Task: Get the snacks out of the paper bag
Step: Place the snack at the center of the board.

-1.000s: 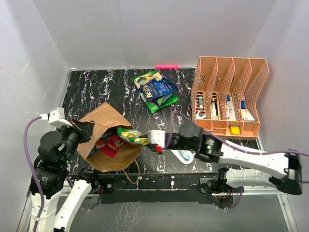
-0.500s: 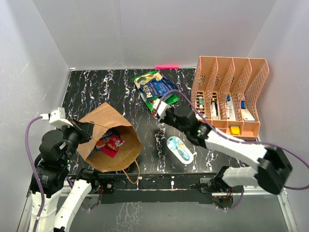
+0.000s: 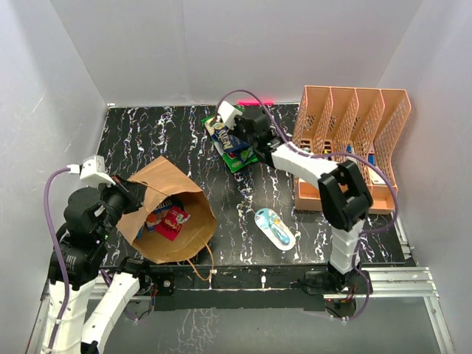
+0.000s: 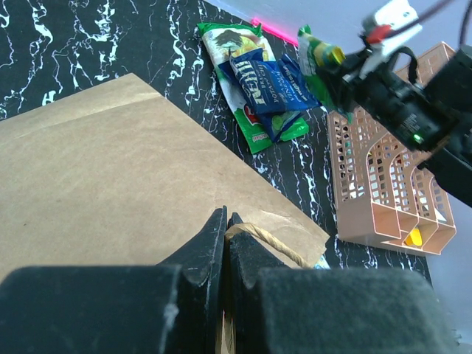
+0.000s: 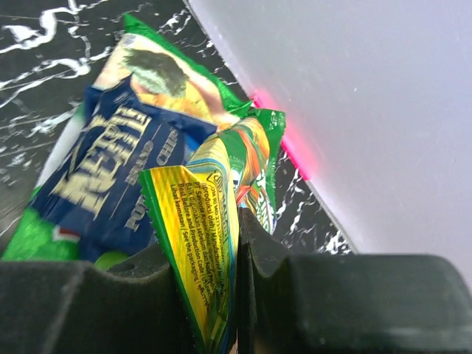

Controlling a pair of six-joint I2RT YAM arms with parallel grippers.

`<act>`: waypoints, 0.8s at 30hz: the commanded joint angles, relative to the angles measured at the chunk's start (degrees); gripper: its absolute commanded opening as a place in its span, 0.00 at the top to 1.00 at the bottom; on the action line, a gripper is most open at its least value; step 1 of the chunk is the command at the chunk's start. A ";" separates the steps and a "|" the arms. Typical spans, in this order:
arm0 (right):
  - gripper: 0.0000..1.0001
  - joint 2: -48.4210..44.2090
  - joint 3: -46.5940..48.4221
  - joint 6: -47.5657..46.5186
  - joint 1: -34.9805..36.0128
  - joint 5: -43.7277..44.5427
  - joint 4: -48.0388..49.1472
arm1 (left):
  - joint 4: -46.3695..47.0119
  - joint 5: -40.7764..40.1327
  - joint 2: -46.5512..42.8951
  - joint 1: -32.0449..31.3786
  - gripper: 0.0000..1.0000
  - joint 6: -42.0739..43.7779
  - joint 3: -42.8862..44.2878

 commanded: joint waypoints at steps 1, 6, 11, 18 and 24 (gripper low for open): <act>0.92 8.67 12.59 -10.07 0.30 7.62 2.14 | 0.44 0.44 1.46 -0.07 1.00 1.19 2.73; 0.92 18.42 21.38 -20.15 0.21 15.29 0.59 | 0.39 0.43 2.67 -0.07 1.00 1.29 2.84; 0.92 24.04 26.08 -23.37 0.42 16.05 -0.20 | 0.52 0.47 3.63 -0.08 1.00 1.67 2.75; 0.92 28.52 29.71 -23.95 3.09 14.70 -0.93 | 1.41 0.90 4.64 -0.08 1.00 1.70 2.58; 0.92 31.29 29.71 -24.98 4.68 15.89 -0.93 | 1.02 0.80 4.16 -0.08 1.00 1.34 2.79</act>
